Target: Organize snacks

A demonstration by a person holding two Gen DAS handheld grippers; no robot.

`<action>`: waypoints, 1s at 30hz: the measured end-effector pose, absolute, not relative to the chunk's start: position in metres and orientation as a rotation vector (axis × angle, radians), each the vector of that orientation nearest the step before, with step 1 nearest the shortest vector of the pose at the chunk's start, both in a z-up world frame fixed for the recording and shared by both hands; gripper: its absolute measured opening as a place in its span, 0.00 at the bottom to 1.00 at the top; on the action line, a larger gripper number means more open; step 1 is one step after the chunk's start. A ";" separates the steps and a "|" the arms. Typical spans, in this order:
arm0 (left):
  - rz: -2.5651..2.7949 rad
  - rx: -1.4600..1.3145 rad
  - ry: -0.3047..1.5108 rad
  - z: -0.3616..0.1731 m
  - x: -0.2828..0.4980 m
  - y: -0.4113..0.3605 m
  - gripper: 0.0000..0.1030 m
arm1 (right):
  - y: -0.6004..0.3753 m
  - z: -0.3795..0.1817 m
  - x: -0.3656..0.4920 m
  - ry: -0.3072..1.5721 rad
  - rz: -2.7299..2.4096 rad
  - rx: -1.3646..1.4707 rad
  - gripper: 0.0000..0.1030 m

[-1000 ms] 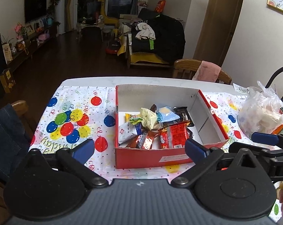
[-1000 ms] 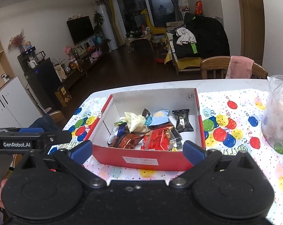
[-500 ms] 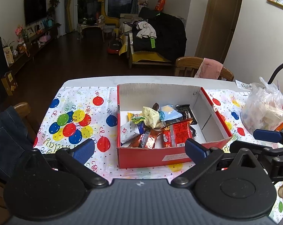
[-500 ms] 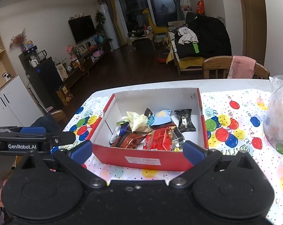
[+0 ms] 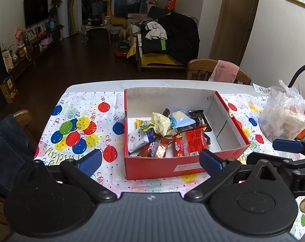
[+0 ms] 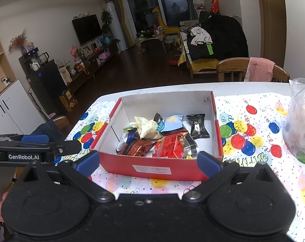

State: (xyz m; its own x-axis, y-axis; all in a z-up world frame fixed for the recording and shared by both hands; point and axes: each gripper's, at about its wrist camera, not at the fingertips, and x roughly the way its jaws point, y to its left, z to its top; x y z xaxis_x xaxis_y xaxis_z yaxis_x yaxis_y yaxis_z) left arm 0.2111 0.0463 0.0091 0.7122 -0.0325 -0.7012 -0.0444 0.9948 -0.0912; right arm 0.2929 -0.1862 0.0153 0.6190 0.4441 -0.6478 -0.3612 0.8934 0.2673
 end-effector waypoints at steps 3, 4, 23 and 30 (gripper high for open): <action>0.003 -0.103 0.779 0.009 0.211 0.046 1.00 | -0.185 0.014 0.293 0.782 0.463 0.113 1.00; 0.002 -0.101 0.778 0.008 0.210 0.046 1.00 | -0.185 0.014 0.293 0.784 0.463 0.112 1.00; -0.045 -0.085 0.745 0.018 0.199 0.049 1.00 | -0.182 0.019 0.285 0.769 0.430 0.117 1.00; -0.068 -0.079 0.737 0.022 0.189 0.050 1.00 | -0.177 0.019 0.283 0.766 0.419 0.122 1.00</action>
